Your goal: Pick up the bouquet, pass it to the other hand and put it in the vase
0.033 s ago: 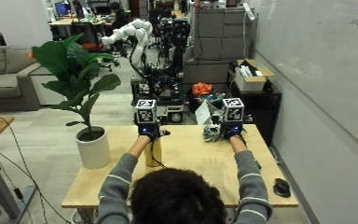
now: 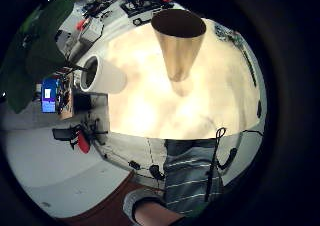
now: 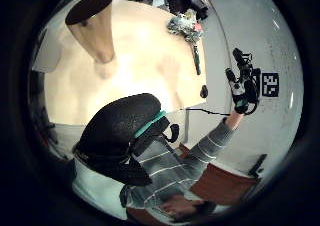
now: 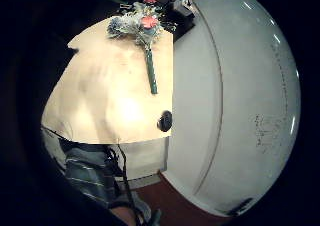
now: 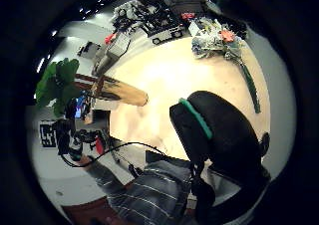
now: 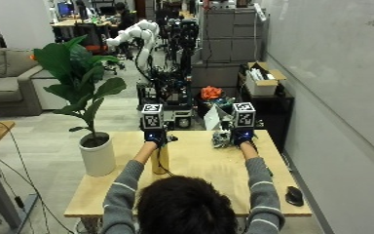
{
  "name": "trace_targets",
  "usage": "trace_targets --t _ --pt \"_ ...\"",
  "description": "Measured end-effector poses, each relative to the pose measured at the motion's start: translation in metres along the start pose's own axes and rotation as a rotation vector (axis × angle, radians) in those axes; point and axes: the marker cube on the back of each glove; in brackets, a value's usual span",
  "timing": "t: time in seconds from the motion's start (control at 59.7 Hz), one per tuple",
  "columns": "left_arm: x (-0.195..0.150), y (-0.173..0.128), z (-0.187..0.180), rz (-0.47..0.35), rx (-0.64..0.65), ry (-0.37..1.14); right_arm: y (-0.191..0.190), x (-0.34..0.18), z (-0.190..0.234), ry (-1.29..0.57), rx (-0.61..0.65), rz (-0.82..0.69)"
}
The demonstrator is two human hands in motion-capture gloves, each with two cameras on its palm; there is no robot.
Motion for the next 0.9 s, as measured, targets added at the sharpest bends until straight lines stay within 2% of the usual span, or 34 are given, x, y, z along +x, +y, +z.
trace_targets --t 0.067,0.117,0.218,0.368,0.419,0.519,0.569,0.686,0.737,0.804,0.904 --pt "0.002 0.006 -0.006 -0.009 0.006 0.009 -0.004 0.004 0.001 -0.003 0.007 0.000" --pt "0.006 0.017 -0.015 0.016 0.013 0.011 -0.006 0.009 0.001 0.000 0.008 0.008" --pt "0.001 -0.001 -0.007 -0.005 0.020 0.010 0.002 0.012 -0.006 -0.027 0.024 -0.005" --pt "0.005 0.011 -0.010 0.009 0.016 0.030 0.000 0.022 -0.011 -0.031 0.026 0.012" --pt "0.012 0.026 -0.021 0.036 0.040 0.047 0.000 0.026 -0.013 -0.040 0.023 0.022" --pt "0.017 0.030 -0.023 0.046 0.048 0.061 -0.004 0.035 -0.011 -0.046 0.009 0.054" --pt "0.014 0.016 -0.013 0.008 0.028 0.057 -0.004 0.040 -0.011 -0.035 0.013 0.080" --pt "0.020 -0.007 0.008 0.066 0.003 0.085 -0.006 0.050 -0.006 -0.028 -0.021 0.109" --pt "0.024 -0.005 0.010 0.069 -0.010 0.087 -0.009 0.055 -0.002 -0.038 -0.038 0.111" --pt "0.036 0.015 0.001 0.090 -0.011 0.095 -0.007 0.058 -0.005 -0.034 -0.024 0.123" --pt "0.039 -0.013 0.028 0.104 -0.068 0.085 -0.013 0.079 -0.001 -0.012 -0.050 0.240"
